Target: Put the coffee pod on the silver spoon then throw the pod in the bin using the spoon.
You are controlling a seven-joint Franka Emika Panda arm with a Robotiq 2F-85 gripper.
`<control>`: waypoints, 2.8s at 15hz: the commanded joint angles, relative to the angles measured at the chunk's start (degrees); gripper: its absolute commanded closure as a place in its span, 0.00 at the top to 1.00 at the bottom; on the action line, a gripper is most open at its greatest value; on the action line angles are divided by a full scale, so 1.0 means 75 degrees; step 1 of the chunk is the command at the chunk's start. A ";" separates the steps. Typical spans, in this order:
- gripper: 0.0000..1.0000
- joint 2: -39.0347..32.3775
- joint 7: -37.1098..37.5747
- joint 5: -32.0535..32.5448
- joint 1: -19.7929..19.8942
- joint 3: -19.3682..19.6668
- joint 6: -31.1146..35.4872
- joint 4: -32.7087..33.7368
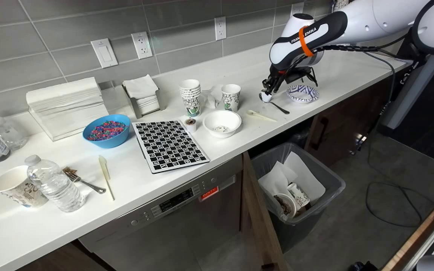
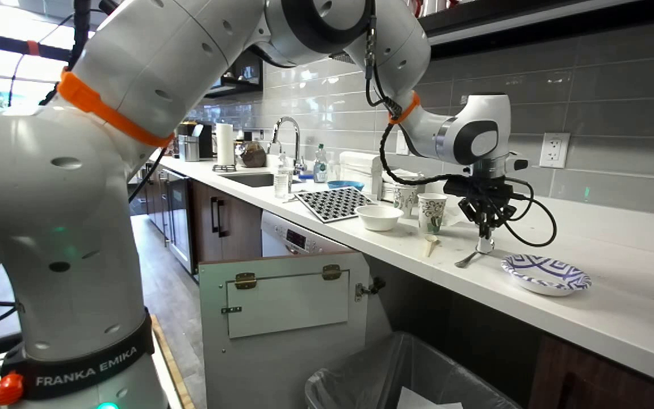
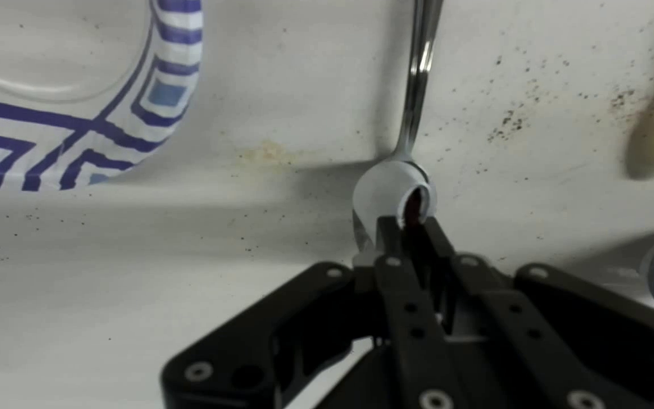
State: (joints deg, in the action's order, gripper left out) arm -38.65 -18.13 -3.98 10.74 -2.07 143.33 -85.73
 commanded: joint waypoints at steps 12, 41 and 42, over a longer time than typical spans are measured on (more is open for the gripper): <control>0.20 -0.0119 0.0006 -0.0130 0.0085 -0.0113 0.0132 0.0039; 1.00 0.0311 0.0408 -0.0099 -0.0055 -0.0028 -0.0010 -0.0401; 1.00 0.0372 0.0478 -0.0093 -0.0083 -0.0020 -0.0044 -0.0484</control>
State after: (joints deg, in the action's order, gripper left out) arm -38.29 -16.43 -3.98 10.51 -2.16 143.34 -86.02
